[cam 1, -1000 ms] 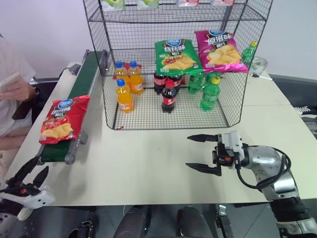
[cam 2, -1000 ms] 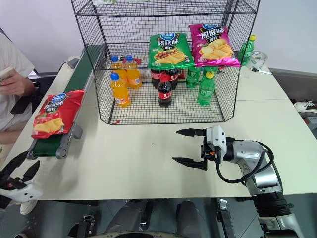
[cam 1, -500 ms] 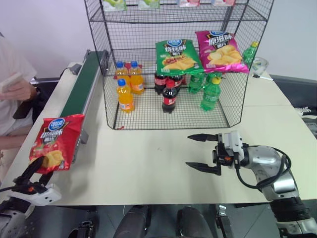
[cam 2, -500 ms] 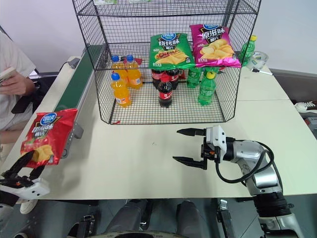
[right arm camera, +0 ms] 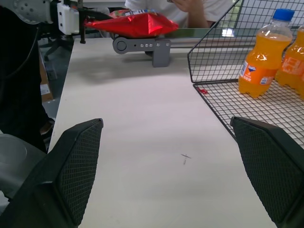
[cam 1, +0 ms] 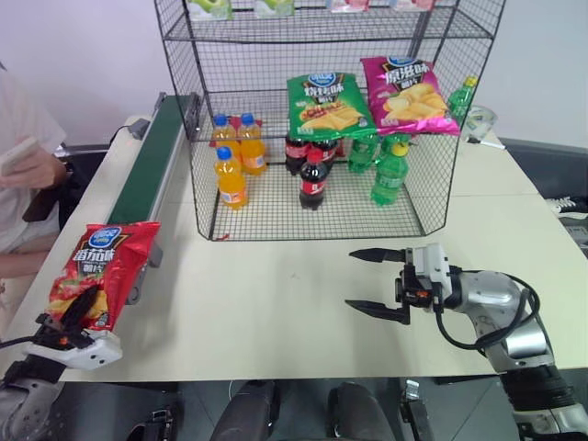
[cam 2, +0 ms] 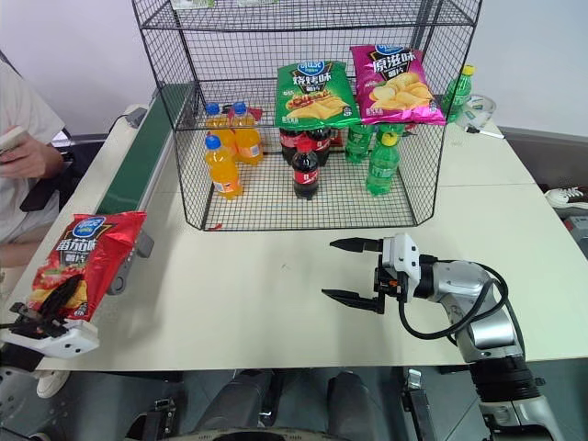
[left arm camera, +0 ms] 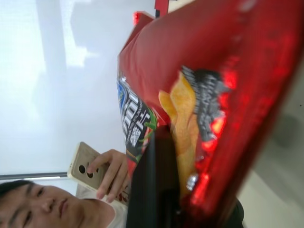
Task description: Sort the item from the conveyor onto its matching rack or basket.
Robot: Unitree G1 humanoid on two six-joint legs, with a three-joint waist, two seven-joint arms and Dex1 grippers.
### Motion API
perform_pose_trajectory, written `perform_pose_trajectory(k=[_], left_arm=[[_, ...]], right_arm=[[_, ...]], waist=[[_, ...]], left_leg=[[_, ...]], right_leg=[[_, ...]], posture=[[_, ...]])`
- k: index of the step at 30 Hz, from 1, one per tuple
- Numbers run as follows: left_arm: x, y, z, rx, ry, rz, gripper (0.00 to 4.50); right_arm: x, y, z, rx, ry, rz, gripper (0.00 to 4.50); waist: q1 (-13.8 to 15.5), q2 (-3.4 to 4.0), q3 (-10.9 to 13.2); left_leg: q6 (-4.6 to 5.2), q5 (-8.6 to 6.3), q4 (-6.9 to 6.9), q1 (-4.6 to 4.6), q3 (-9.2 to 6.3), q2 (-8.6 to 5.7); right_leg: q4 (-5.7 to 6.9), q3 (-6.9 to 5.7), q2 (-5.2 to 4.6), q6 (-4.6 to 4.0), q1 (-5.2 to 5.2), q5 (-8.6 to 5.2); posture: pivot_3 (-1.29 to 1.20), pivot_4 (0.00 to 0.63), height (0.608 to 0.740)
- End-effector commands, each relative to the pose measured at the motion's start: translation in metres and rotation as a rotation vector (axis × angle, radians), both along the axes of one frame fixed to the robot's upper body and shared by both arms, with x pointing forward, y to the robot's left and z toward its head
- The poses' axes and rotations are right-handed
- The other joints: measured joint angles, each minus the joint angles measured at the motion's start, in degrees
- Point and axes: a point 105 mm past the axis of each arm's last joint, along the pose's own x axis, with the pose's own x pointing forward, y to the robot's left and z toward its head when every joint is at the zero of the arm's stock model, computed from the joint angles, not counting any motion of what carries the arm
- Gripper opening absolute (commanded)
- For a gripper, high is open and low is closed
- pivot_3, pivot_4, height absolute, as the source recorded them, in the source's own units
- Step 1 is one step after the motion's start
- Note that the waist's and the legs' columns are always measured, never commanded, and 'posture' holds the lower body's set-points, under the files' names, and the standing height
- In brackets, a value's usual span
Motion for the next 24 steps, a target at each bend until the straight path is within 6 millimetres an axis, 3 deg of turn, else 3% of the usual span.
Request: perform_pose_trajectory(k=[1, 8, 13, 18, 24], left_arm=[[-0.002, -0.003, 0.006, -0.025, -0.019, -0.006, 0.03], [0.007, -0.025, 0.069, -0.016, -0.217, -0.048, 0.03], [0.014, -0.056, 0.108, 0.031, -0.308, -0.144, 0.03], [0.024, -0.091, 0.125, 0.073, -0.331, -0.278, 0.03], [0.053, -0.135, 0.141, 0.041, -0.402, -0.428, 0.03]], right_arm=[[0.001, -0.005, 0.007, 0.011, -0.035, -0.022, 4.5], [0.005, -0.017, 0.02, 0.101, -0.022, -0.081, 4.5], [0.025, -0.028, 0.043, 0.247, -0.11, -0.232, 4.5], [0.035, -0.037, 0.064, 0.367, -0.209, -0.354, 4.5], [0.033, -0.03, 0.065, 0.413, -0.22, -0.406, 4.5]], waist=[[0.04, 0.0, 0.0], [0.25, -0.05, 0.0], [-0.05, 0.0, 0.0], [0.04, 0.01, 0.0], [0.2, 0.06, -0.01]], left_leg=[[0.0, 0.0, 0.0, 0.0, 0.0, 0.0], [-0.07, -0.04, 0.06, -0.01, -0.01, 0.0], [-0.02, -0.01, 0.04, 0.0, 0.0, 0.0], [0.04, 0.03, 0.02, 0.0, 0.01, 0.0], [0.05, 0.05, 0.08, 0.0, -0.01, -0.02]], right_leg=[[0.0, 0.0, 0.0, 0.0, 0.0, 0.0], [-0.01, 0.0, -0.03, -0.01, 0.06, 0.0], [-0.01, 0.01, -0.02, -0.01, 0.04, -0.01], [-0.01, 0.01, -0.01, -0.02, 0.04, 0.0], [0.04, 0.0, 0.02, -0.02, 0.06, 0.01]], posture=[[0.0, 0.15, 0.74], [0.0, 0.15, 0.74], [0.0, 0.15, 0.74], [0.0, 0.15, 0.74], [0.0, 0.15, 0.74]])
